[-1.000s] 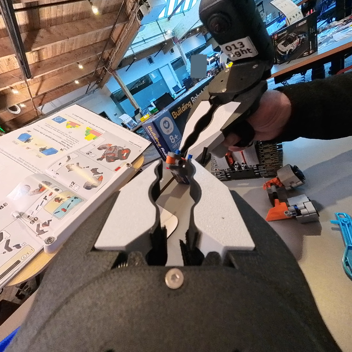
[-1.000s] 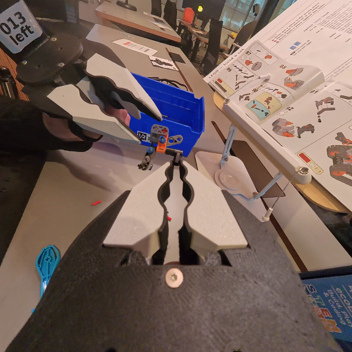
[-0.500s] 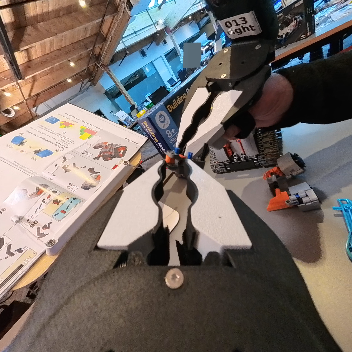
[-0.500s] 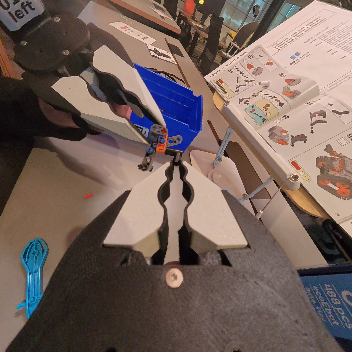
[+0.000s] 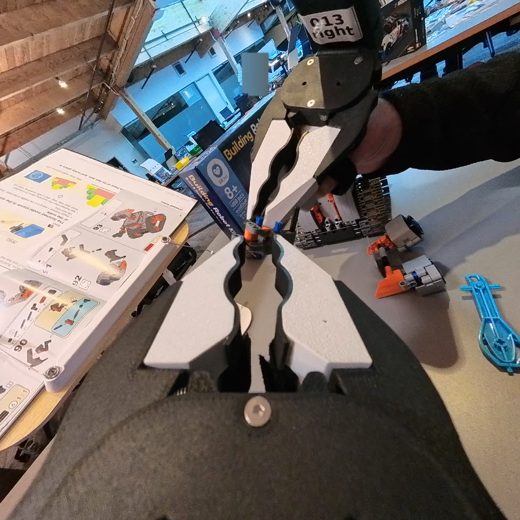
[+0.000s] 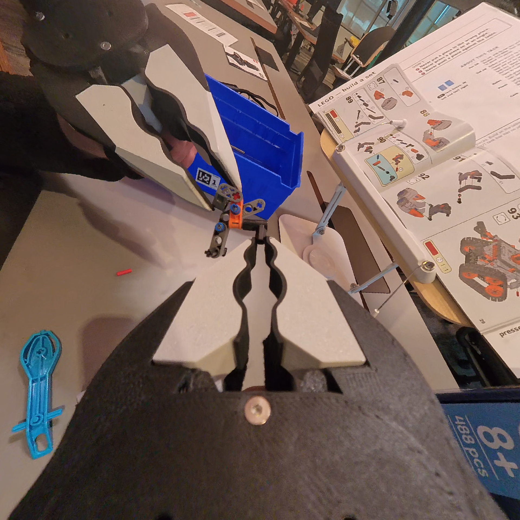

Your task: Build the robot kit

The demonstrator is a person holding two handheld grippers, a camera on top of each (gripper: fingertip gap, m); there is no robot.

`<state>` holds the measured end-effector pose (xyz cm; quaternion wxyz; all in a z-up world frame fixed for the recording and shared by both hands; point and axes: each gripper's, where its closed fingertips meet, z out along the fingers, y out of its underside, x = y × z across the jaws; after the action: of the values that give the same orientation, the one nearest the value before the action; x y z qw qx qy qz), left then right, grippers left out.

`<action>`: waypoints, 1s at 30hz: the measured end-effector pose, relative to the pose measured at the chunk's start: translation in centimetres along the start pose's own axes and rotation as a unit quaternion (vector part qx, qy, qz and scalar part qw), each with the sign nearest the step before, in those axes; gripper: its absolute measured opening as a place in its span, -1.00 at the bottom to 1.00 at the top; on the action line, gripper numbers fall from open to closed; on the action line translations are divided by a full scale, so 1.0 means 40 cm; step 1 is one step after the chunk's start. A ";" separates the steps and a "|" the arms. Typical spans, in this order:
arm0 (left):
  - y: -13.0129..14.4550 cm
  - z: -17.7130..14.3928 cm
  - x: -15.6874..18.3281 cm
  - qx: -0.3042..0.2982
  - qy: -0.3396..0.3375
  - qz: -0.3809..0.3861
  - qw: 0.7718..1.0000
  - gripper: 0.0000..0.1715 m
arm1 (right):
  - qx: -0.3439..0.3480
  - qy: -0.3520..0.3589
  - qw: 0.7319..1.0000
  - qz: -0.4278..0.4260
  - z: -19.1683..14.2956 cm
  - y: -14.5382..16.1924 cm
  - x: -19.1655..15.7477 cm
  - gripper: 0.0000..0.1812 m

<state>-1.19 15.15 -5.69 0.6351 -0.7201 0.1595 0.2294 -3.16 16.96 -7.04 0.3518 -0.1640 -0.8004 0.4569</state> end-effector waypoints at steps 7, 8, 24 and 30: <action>0.000 0.000 0.007 -0.003 0.009 0.002 1.000 -0.81 | -0.005 0.000 1.000 -0.007 -0.002 0.002 -0.001 -0.96; 0.000 0.000 0.008 -0.003 0.011 0.002 1.000 -0.81 | -0.004 0.000 1.000 -0.007 -0.002 0.002 0.000 -0.96; -0.001 -0.001 0.004 0.000 0.003 0.003 1.000 -0.80 | -0.003 -0.001 1.000 -0.003 0.001 0.003 -0.001 -0.96; -0.003 -0.003 -0.004 0.004 -0.010 0.004 1.000 -0.81 | 0.001 -0.001 1.000 0.004 0.000 0.001 0.002 -0.96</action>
<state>-1.26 15.04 -5.49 0.6385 -0.7146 0.1573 0.2384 -3.20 17.03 -7.05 0.3497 -0.1662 -0.7996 0.4590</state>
